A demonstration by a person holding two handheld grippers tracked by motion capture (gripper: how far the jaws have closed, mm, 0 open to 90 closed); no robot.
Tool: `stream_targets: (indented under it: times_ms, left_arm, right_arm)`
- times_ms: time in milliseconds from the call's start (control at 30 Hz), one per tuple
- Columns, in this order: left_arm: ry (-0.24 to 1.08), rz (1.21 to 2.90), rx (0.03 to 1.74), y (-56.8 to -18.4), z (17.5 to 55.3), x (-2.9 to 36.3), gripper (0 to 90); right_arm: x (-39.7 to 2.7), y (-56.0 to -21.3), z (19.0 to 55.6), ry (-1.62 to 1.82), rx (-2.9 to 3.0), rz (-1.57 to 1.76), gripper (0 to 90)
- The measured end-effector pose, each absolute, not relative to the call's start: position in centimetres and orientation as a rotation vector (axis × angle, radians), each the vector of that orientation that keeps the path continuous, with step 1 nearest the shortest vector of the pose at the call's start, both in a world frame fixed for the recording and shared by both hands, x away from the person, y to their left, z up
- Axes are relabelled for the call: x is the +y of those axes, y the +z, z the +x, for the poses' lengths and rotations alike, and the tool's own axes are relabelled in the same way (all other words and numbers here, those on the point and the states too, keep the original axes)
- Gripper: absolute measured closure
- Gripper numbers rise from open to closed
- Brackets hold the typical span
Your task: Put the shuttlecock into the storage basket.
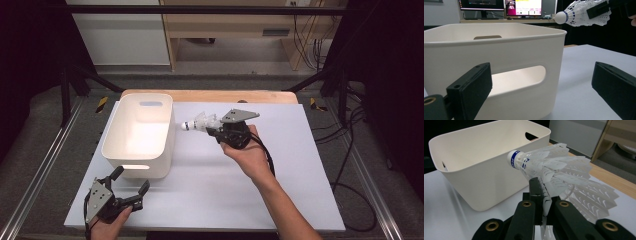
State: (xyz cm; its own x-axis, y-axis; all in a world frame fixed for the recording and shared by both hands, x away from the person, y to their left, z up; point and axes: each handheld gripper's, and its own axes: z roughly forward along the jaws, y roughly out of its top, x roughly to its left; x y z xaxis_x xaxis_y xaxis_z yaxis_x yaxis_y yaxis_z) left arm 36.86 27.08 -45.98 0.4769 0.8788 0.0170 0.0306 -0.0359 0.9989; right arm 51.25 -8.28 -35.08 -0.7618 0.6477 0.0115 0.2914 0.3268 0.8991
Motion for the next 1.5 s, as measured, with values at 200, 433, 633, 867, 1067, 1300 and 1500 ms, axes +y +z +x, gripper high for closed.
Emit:
stream_targets:
  times_ms: [200,433,633,867,1067,1300,1500]
  left_arm:
    - [0.85,1.448,0.848,-46.0,36.9,27.1,3.2]
    - [0.873,1.442,0.85,-46.0,36.9,27.2,3.3]
    - [0.871,1.439,0.854,-46.0,36.9,27.2,3.3]
    - [0.868,1.437,0.855,-46.0,36.9,27.3,3.2]
    - [0.864,1.436,0.854,-46.0,36.9,27.3,3.1]
    - [0.865,1.435,0.853,-46.0,36.9,27.3,3.2]
    - [0.862,1.434,0.853,-46.0,36.9,27.3,3.1]
  right_arm:
    - [-7.5,-33.7,51.5,1.423,2.246,0.807,89.5]
    - [-6.2,-32.5,52.2,1.431,2.248,0.785,89.5]
    - [-4.8,-32.1,52.7,1.436,2.261,0.769,89.5]
    - [-2.5,-31.7,53.0,1.436,2.288,0.728,89.5]
    - [-1.1,-31.7,53.2,1.424,2.312,0.701,89.5]
    - [0.1,-31.5,53.4,1.411,2.33,0.675,89.5]
    - [1.0,-31.5,53.4,1.404,2.345,0.651,89.5]
